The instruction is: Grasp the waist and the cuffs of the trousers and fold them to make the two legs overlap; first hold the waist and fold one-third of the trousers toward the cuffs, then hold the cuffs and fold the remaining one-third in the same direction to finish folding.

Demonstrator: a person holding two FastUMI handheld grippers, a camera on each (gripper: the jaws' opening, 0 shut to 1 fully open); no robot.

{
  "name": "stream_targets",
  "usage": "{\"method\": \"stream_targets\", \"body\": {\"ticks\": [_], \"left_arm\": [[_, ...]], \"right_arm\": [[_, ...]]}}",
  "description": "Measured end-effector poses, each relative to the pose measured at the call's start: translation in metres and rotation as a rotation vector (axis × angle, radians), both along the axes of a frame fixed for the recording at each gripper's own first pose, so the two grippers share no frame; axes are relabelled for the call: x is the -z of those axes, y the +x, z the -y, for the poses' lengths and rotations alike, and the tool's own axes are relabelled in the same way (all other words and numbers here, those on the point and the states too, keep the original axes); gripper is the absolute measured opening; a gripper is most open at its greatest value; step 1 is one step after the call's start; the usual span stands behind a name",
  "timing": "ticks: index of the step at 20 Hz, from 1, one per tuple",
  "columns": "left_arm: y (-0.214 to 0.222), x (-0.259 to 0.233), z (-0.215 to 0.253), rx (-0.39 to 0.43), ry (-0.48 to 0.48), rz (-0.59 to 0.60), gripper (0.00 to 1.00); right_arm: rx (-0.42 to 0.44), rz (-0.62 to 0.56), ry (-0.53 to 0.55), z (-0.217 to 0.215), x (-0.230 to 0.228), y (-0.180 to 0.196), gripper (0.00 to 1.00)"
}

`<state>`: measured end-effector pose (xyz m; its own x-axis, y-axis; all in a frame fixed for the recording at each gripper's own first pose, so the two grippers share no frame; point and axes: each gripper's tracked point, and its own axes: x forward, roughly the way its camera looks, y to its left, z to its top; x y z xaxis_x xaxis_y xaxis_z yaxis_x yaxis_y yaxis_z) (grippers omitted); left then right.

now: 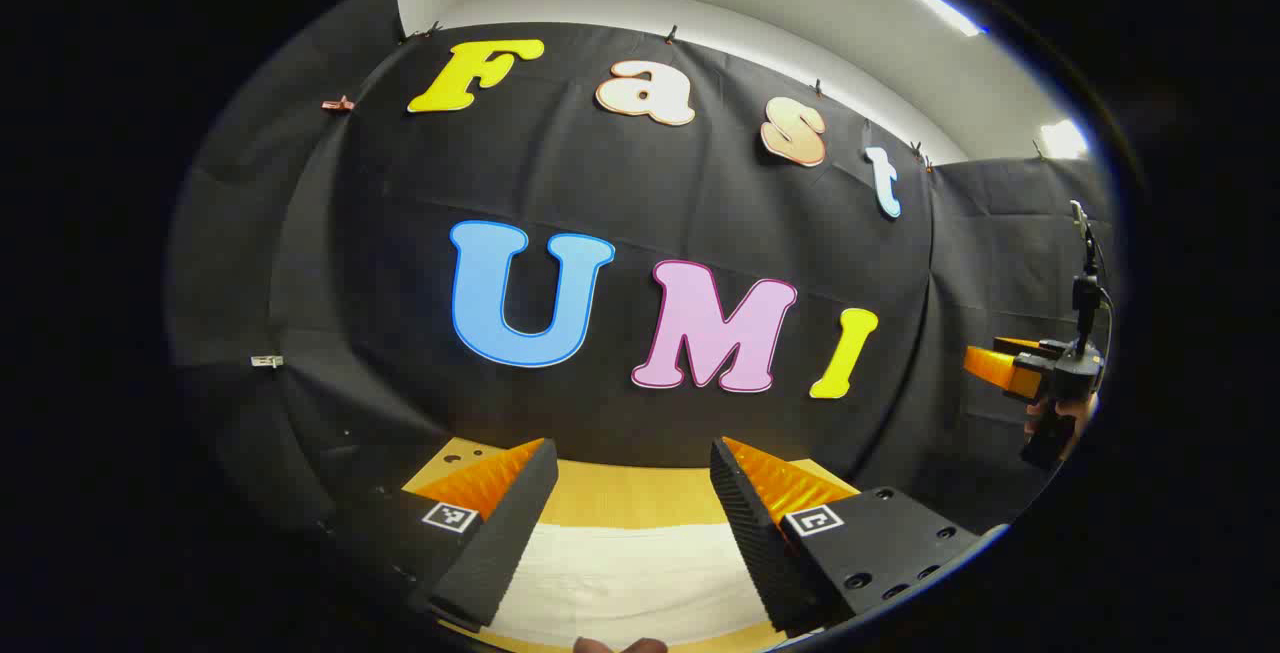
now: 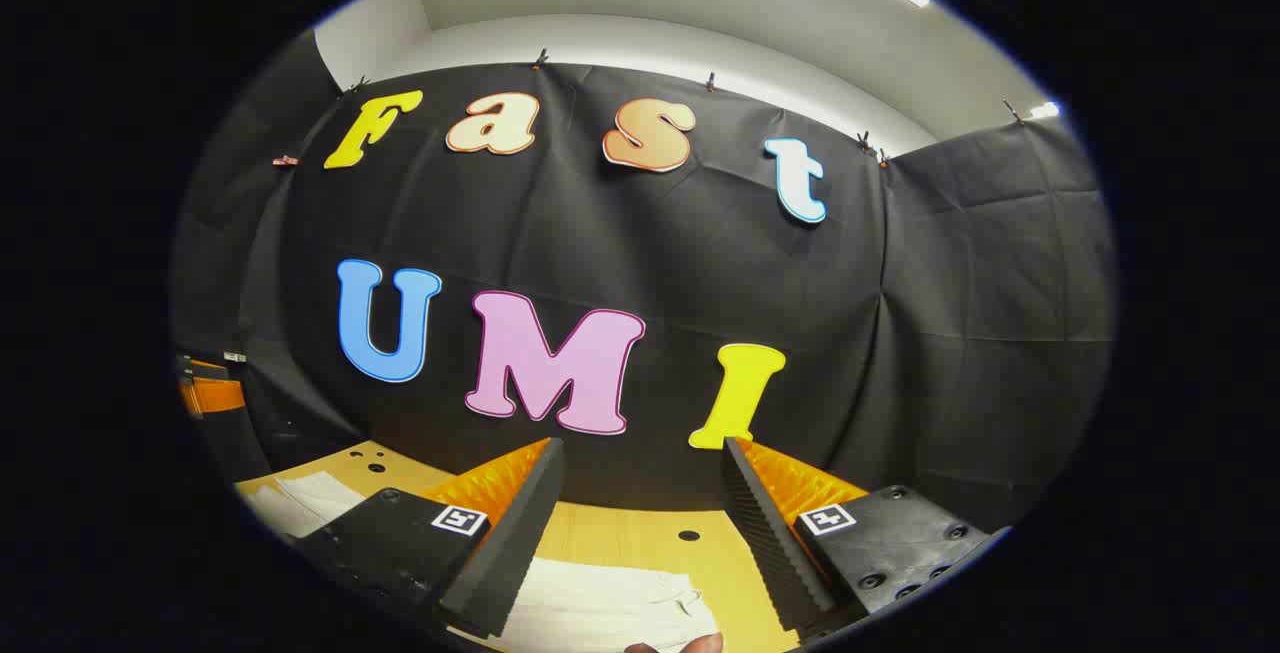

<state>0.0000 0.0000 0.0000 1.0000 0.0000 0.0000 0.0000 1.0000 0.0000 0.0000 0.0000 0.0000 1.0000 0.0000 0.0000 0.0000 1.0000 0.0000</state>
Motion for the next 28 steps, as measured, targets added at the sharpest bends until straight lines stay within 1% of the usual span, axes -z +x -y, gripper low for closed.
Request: {"method": "stream_targets", "body": {"ticks": [1, 2, 3, 7, 8, 11, 17, 19, 21, 23, 25, 28], "left_arm": [[0.000, -0.001, -0.001, -0.002, 0.001, -0.001, 0.96], [0.000, 0.002, -0.003, -0.006, 0.001, -0.003, 0.96], [0.000, 0.003, -0.004, -0.011, -0.002, -0.006, 0.96], [-0.001, 0.007, -0.009, -0.023, -0.006, -0.013, 0.96], [0.000, 0.006, -0.011, -0.025, -0.004, -0.014, 0.96], [0.001, 0.006, -0.013, -0.029, -0.001, -0.016, 0.95], [-0.001, 0.017, -0.024, -0.035, 0.021, -0.036, 0.96], [-0.006, 0.031, -0.035, -0.038, 0.056, -0.064, 0.96], [-0.013, 0.046, -0.052, -0.050, 0.094, -0.107, 0.96], [-0.026, 0.068, -0.074, -0.061, 0.158, -0.155, 0.96], [-0.038, 0.090, -0.096, -0.054, 0.248, -0.202, 0.96], [-0.056, 0.125, -0.128, -0.024, 0.402, -0.271, 0.95]], "right_arm": [[-0.003, -0.008, 0.000, 0.000, 0.002, 0.000, 0.96], [-0.011, -0.015, 0.006, -0.003, 0.004, 0.000, 0.99], [-0.018, -0.021, 0.011, -0.005, 0.006, 0.000, 0.97], [-0.024, -0.031, 0.012, -0.008, 0.009, 0.003, 0.99], [-0.026, -0.032, 0.011, -0.009, 0.009, 0.004, 0.96], [-0.032, -0.032, 0.011, -0.012, 0.009, 0.006, 0.96], [-0.052, -0.055, -0.018, -0.019, 0.019, 0.005, 0.96], [-0.057, -0.082, -0.074, -0.018, 0.033, 0.001, 0.97], [-0.046, -0.115, -0.139, -0.008, 0.051, -0.005, 0.97], [-0.043, -0.156, -0.179, 0.000, 0.071, -0.012, 0.97], [-0.053, -0.201, -0.226, 0.008, 0.095, -0.020, 0.97], [-0.087, -0.269, -0.361, 0.020, 0.133, -0.031, 0.97]]}}
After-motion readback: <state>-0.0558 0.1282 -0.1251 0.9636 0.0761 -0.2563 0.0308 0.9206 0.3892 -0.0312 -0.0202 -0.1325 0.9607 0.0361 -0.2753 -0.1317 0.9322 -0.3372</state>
